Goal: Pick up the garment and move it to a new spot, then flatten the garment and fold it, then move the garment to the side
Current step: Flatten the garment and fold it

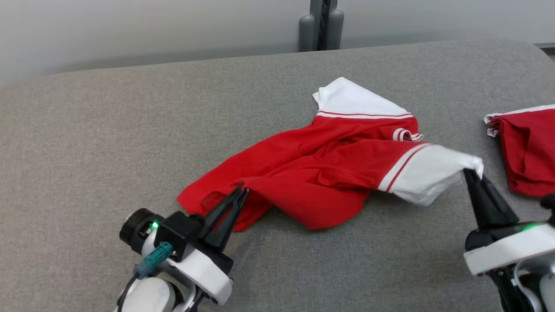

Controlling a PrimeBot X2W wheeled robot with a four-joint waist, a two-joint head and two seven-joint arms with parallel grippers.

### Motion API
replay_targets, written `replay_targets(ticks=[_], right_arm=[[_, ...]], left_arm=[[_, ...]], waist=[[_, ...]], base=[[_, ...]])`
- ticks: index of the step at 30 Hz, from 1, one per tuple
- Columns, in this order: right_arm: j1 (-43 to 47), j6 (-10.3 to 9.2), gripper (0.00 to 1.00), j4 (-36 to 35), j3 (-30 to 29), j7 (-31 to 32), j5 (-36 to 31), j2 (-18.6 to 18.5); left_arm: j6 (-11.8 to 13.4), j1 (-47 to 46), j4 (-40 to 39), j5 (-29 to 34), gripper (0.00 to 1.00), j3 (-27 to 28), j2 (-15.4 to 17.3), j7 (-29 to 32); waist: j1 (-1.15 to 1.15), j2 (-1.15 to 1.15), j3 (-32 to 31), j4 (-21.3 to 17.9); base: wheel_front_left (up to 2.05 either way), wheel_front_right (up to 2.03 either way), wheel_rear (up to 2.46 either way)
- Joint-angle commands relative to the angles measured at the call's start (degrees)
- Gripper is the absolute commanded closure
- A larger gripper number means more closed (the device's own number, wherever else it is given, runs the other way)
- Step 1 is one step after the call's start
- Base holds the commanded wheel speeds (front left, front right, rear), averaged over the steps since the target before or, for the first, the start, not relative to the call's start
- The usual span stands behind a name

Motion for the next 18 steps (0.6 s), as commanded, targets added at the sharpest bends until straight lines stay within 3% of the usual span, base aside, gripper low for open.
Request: replay_targets(ticks=[1, 8, 18], right_arm=[[-1.53, -0.01, 1.0, -2.29, -0.73, 0.94, 1.28, -0.47], [-12.27, -0.01, 1.0, -10.44, -4.28, 4.12, 5.89, -1.18], [-32.98, -0.01, 1.0, -7.89, -10.41, 3.66, 7.14, -4.2]], left_arm=[[0.64, -0.82, -2.11, 0.67, 1.0, 0.81, 1.2, 0.51], [1.7, -6.7, -12.47, 1.52, 1.0, 5.99, 7.34, 4.82], [1.47, -21.01, -16.59, -0.23, 1.0, 15.41, 13.26, 8.29]], waist=[[0.0, 0.0, -0.59, 0.03], [0.0, 0.0, -2.63, 0.59], [0.0, 0.0, -5.28, 1.62]], base=[[0.0, 0.0, 0.0], [0.0, 0.0, 0.0], [0.0, 0.0, 0.0]])
